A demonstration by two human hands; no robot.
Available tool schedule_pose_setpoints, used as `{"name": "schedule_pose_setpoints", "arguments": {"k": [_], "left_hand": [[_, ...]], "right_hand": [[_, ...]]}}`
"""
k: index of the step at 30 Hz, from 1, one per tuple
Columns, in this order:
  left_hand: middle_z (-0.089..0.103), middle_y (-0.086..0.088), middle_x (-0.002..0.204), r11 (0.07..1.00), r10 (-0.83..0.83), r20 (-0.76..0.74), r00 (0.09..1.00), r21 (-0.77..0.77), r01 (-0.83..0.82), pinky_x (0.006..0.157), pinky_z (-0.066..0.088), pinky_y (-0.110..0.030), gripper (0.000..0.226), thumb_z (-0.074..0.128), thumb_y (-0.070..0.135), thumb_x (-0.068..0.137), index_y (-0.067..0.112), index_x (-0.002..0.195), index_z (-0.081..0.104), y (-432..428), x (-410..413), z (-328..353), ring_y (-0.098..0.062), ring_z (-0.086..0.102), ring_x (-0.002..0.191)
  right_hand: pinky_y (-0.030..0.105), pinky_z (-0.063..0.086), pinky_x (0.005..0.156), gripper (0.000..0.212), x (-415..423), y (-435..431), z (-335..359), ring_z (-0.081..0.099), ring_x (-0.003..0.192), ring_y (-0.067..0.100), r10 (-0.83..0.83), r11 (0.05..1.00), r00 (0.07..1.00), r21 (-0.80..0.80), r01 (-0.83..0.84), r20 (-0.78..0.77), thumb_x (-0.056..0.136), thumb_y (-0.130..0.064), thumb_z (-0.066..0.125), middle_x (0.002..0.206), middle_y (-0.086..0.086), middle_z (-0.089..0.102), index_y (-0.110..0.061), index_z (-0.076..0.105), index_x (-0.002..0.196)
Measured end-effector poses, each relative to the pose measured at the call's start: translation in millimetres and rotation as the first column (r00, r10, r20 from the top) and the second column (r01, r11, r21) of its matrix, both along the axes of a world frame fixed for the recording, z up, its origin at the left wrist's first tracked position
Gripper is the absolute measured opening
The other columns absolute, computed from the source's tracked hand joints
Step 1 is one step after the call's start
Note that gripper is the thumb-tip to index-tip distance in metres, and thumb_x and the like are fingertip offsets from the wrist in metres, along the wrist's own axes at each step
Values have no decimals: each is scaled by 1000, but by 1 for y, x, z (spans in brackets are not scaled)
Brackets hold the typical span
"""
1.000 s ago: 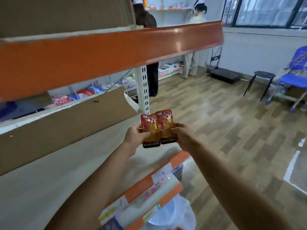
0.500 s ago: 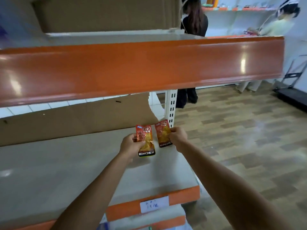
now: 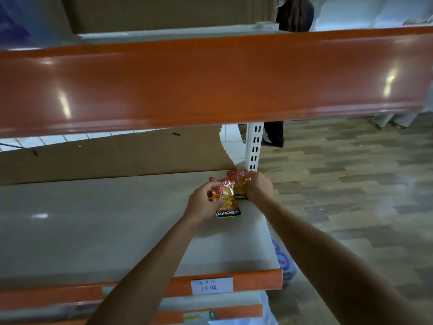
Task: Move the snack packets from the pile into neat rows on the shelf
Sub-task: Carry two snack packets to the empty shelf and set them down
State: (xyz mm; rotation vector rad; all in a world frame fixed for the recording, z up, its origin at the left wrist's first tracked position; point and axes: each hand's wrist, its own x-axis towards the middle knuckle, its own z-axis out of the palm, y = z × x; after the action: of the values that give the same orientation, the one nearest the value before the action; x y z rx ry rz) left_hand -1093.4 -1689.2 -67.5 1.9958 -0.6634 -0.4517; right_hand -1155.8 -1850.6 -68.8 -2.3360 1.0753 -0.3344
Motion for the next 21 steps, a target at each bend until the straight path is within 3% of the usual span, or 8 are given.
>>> {"name": "schedule_pose_setpoints", "arguments": {"k": [8,13,18,21], "left_hand": [[65,4,107,1000,-21,-11,1000,-20,21,89,53,-32,50,74,11,78,27,123,61,-8,-10,-1,-13,63,96],[69,0,107,998,-28,-17,999,-51,27,90,52,-29,47,75,10,77,30,117,62,-15,-11,-4,-12,64,99],[66,0,114,1000,7,61,998,8,-8,87,52,-26,46,75,15,80,20,124,61,-21,-11,-4,-9,62,93],[65,-3,119,998,-4,109,994,58,-2,87,53,-29,49,75,18,81,18,128,60,-26,-10,-4,-11,62,92]], "right_hand": [[32,45,65,26,9,-6,1,59,85,29,15,1000,999,-24,-16,-48,88,-4,43,95,13,66,-11,68,93],[34,47,66,20,4,-7,-3,61,86,33,-31,995,996,-97,23,-80,90,-14,45,96,12,65,-11,62,99],[32,44,76,22,-3,-15,-6,58,106,33,-28,999,999,43,26,38,91,-24,56,115,12,65,-17,67,109],[33,48,81,20,-6,-19,-6,60,104,30,-25,995,995,99,15,95,88,-26,60,112,10,68,-22,71,104]]}}
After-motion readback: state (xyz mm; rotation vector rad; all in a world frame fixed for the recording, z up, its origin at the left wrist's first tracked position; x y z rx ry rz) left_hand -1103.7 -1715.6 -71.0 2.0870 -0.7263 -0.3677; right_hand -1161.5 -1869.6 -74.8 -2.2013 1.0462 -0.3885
